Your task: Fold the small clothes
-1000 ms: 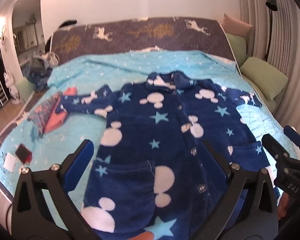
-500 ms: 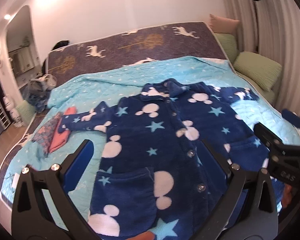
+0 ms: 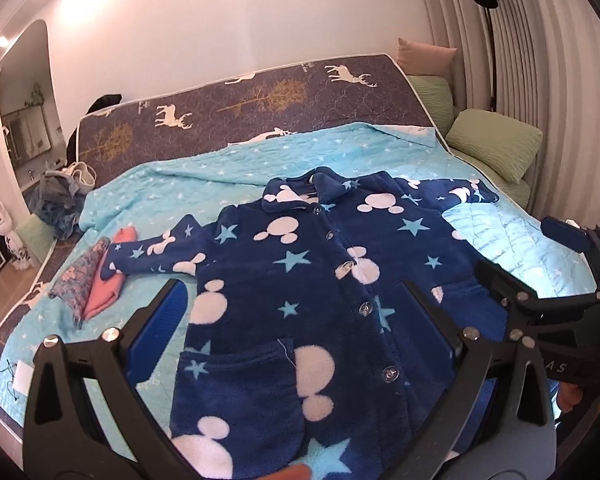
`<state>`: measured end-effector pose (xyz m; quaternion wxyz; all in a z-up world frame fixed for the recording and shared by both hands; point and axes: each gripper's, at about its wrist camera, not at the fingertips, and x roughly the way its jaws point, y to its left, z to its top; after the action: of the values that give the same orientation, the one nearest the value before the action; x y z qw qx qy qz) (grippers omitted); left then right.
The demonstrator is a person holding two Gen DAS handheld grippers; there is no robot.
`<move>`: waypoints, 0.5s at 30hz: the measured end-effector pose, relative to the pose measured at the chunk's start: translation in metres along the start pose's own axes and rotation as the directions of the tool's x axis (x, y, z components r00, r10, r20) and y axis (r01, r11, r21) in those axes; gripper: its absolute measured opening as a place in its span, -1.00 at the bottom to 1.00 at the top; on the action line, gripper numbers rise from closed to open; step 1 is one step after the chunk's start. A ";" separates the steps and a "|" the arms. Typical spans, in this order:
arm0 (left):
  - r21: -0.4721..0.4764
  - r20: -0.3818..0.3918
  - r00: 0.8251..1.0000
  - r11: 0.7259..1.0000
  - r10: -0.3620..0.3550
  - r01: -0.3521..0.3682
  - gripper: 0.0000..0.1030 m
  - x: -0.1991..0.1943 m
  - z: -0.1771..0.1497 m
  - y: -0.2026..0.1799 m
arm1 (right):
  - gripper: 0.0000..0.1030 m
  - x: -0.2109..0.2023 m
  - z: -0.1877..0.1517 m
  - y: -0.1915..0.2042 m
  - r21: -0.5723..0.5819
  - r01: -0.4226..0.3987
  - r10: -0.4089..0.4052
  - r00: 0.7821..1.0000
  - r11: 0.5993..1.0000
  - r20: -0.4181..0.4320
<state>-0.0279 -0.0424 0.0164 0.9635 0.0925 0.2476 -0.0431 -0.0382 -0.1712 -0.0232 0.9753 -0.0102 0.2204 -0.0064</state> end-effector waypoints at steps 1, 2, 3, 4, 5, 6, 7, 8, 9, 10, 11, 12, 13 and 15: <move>-0.002 0.000 1.000 1.000 -0.005 0.005 0.99 0.000 0.000 0.000 | 1.00 0.001 -0.001 0.001 0.000 -0.009 0.009 1.000 1.000 -0.010; -0.006 -0.002 1.000 1.000 -0.011 0.011 0.99 0.001 0.000 0.001 | 1.00 0.001 -0.002 0.001 -0.001 -0.025 0.024 1.000 1.000 -0.016; -0.012 -0.003 1.000 1.000 -0.016 0.016 0.99 0.001 0.000 0.002 | 1.00 0.001 -0.003 0.001 -0.001 -0.030 0.030 0.999 1.000 -0.012; -0.018 -0.002 1.000 1.000 -0.012 0.012 0.99 0.001 0.000 0.003 | 1.00 -0.001 -0.003 0.001 0.000 -0.023 0.023 1.000 1.000 -0.003; -0.021 -0.002 1.000 1.000 -0.008 0.008 0.99 0.002 0.000 0.004 | 1.00 -0.003 -0.003 0.001 -0.002 -0.011 0.011 1.000 1.000 0.006; -0.024 -0.003 1.000 1.000 -0.007 0.007 0.99 0.003 0.000 0.004 | 1.00 -0.004 -0.003 0.002 -0.007 -0.004 0.004 1.000 1.000 0.011; -0.027 -0.004 1.000 1.000 -0.008 0.008 0.99 0.003 0.000 0.005 | 1.00 -0.005 -0.002 0.002 -0.011 0.000 0.000 1.000 1.000 0.014; -0.033 -0.005 1.000 0.999 -0.010 0.009 0.99 0.004 0.000 0.006 | 1.00 -0.005 -0.002 0.002 -0.010 0.001 -0.001 1.000 1.000 0.016; -0.036 -0.006 1.000 0.999 -0.011 0.011 0.99 0.004 0.000 0.006 | 1.00 -0.006 -0.002 0.002 -0.007 0.001 -0.001 1.000 1.000 0.017; -0.038 -0.007 1.000 0.999 -0.014 0.014 0.99 0.004 -0.001 0.007 | 1.00 -0.006 -0.002 0.001 -0.002 -0.001 0.001 1.000 1.000 0.015; -0.041 -0.010 1.000 0.999 -0.017 0.016 0.99 0.005 -0.002 0.007 | 1.00 -0.006 -0.002 0.001 0.001 -0.001 0.001 1.000 1.000 0.013; -0.043 -0.015 1.000 0.999 -0.017 0.016 0.99 0.006 -0.002 0.007 | 1.00 -0.005 -0.003 0.000 0.006 -0.003 0.003 1.000 1.000 0.010; -0.042 -0.020 1.000 0.999 -0.016 0.015 0.99 0.007 -0.003 0.007 | 1.00 -0.005 -0.003 0.000 0.010 -0.004 0.004 1.000 1.000 0.007; -0.041 -0.029 0.999 0.999 -0.014 0.013 0.99 0.008 -0.005 0.007 | 1.00 -0.004 -0.004 -0.001 0.018 -0.008 0.008 1.000 1.000 -0.001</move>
<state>-0.0223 -0.0344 0.0091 0.9611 0.0716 0.2631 -0.0432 -0.0430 -0.1724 -0.0248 0.9753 -0.0007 0.2208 -0.0044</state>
